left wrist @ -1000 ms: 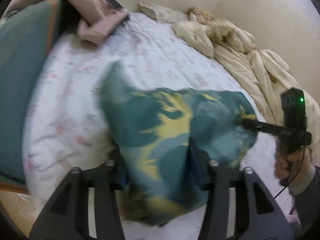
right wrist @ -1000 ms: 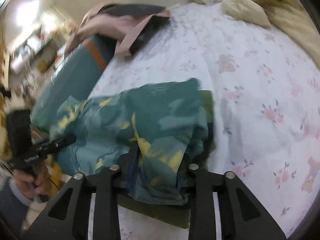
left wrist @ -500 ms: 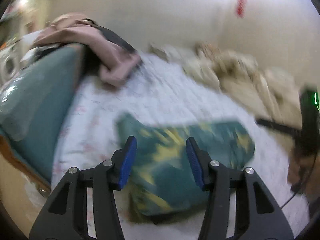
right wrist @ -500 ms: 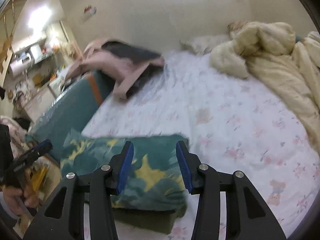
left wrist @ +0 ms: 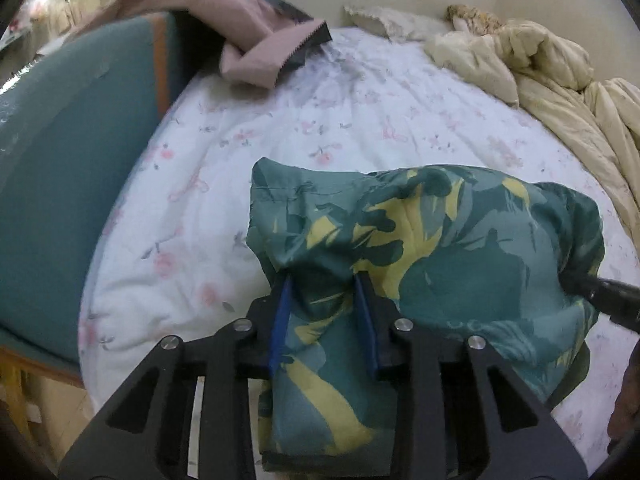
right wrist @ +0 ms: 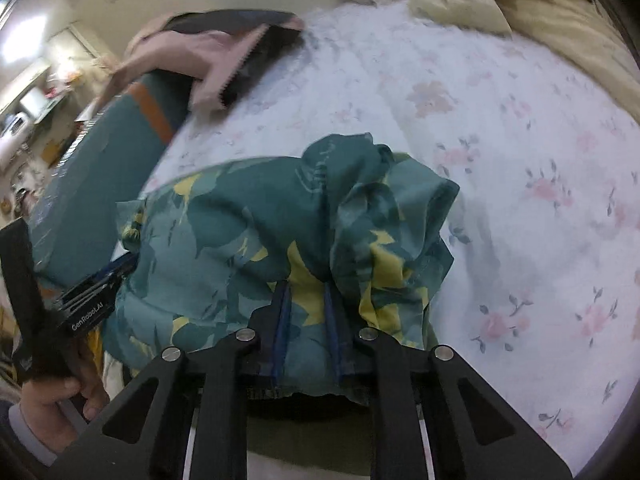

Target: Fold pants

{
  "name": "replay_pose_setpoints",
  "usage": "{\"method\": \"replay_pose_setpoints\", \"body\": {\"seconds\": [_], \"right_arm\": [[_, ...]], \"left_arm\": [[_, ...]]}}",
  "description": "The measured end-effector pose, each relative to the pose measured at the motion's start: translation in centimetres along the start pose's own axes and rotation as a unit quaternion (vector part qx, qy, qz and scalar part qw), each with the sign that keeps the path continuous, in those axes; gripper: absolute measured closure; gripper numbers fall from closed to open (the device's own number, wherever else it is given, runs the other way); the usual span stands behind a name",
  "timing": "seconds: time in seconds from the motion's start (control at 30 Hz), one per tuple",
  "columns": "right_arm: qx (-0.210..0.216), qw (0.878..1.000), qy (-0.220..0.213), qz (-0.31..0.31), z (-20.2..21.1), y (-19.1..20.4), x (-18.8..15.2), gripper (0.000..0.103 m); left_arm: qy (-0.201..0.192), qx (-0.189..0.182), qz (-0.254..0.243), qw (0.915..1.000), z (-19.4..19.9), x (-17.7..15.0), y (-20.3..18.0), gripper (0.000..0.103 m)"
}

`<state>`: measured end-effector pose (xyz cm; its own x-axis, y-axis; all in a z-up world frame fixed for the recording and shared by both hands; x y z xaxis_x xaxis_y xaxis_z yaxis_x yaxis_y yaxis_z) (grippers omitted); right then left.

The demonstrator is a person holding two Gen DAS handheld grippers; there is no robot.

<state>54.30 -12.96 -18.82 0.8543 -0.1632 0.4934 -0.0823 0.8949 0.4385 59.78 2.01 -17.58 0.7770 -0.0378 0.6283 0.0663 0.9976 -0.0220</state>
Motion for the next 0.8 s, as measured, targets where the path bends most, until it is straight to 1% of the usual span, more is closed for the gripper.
{"method": "replay_pose_setpoints", "body": {"seconds": [0.07,0.1,0.13,0.17,0.2,0.27,0.3,0.33,0.37,0.4,0.47,0.5,0.53,0.57,0.6,0.63,0.7,0.77,0.8], "right_arm": [[0.010,1.000,-0.002,-0.001,0.6,0.3,0.4,0.087],[0.021,1.000,-0.005,0.001,1.2,0.5,0.6,0.084],[0.031,0.999,-0.012,0.008,2.1,0.8,0.7,0.082],[0.033,0.999,-0.020,0.014,2.8,1.1,0.7,0.082],[0.034,0.999,-0.029,0.020,4.0,1.3,0.8,0.079],[0.042,0.998,-0.045,0.034,6.5,2.1,0.5,0.072],[0.047,0.996,-0.059,0.044,8.4,2.9,0.3,0.062],[0.048,0.995,-0.070,0.052,9.8,3.5,-0.1,0.050],[0.047,0.994,-0.080,0.060,11.4,4.2,-0.6,0.044],[0.042,0.992,-0.093,0.071,13.4,5.1,-1.5,0.037],[0.025,0.990,-0.107,0.085,16.1,6.3,-3.0,0.029],[0.016,0.989,-0.118,0.093,17.7,7.0,-4.0,0.022],[0.005,0.986,-0.132,0.100,19.5,7.8,-5.2,0.015],[-0.002,0.985,-0.140,0.102,20.8,8.4,-6.2,0.013],[-0.009,0.984,-0.147,0.100,22.5,9.0,-7.7,0.012],[-0.012,0.983,-0.152,0.099,23.6,9.4,-8.7,0.012],[-0.025,0.980,-0.168,0.101,26.0,10.3,-11.2,0.012],[-0.037,0.978,-0.179,0.101,28.2,10.3,-13.6,0.010],[-0.040,0.978,-0.181,0.098,28.7,10.2,-14.5,0.007]], "left_arm": [[-0.001,-0.005,0.023,0.9997,0.4,0.3,0.6,0.075],[-0.006,-0.004,0.025,0.9997,0.9,0.3,0.7,0.075],[-0.012,-0.002,0.024,0.9996,1.4,0.2,0.8,0.074],[-0.019,0.000,0.020,0.9996,2.2,0.2,0.8,0.068],[-0.022,0.001,0.020,0.9996,2.9,0.1,0.9,0.057],[-0.031,-0.005,0.039,0.9987,5.1,-0.1,1.3,0.045],[-0.039,-0.011,0.048,0.9980,6.5,-0.3,1.5,0.040],[-0.047,-0.013,0.054,0.9974,8.1,-0.6,1.6,0.037],[-0.055,-0.012,0.063,0.9964,10.1,-1.3,1.8,0.030],[-0.060,-0.013,0.070,0.9957,11.7,-1.8,1.9,0.026],[-0.085,-0.018,0.066,0.9941,15.8,-3.2,1.6,0.026],[-0.099,-0.015,0.058,0.9933,17.6,-3.9,1.4,0.026],[-0.115,-0.004,0.046,0.9923,20.0,-4.9,1.0,0.026],[-0.123,0.003,0.043,0.9914,21.6,-5.6,1.0,0.020],[-0.129,0.005,0.045,0.9906,23.0,-6.5,0.8,0.011],[-0.132,0.002,0.049,0.9900,24.6,-7.5,0.5,0.008],[-0.133,-0.008,0.065,0.9890,27.5,-9.7,0.1,0.006],[-0.133,-0.005,0.075,0.9883,30.2,-11.9,0.0,0.002],[-0.136,-0.004,0.078,0.9876,31.5,-13.0,-0.1,0.000]]}}
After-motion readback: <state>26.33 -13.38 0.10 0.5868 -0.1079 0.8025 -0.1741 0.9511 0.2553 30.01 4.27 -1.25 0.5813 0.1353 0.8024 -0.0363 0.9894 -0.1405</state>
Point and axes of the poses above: each gripper's, at about its wrist camera, not at the fingertips, and z roughly against the way its jaws point, y to its left, x to its top, the point moved 10 cm from there along -z, roughly the way its jaws point, and after that the axes turned 3 degrees about -y, right-handed, at the moved point
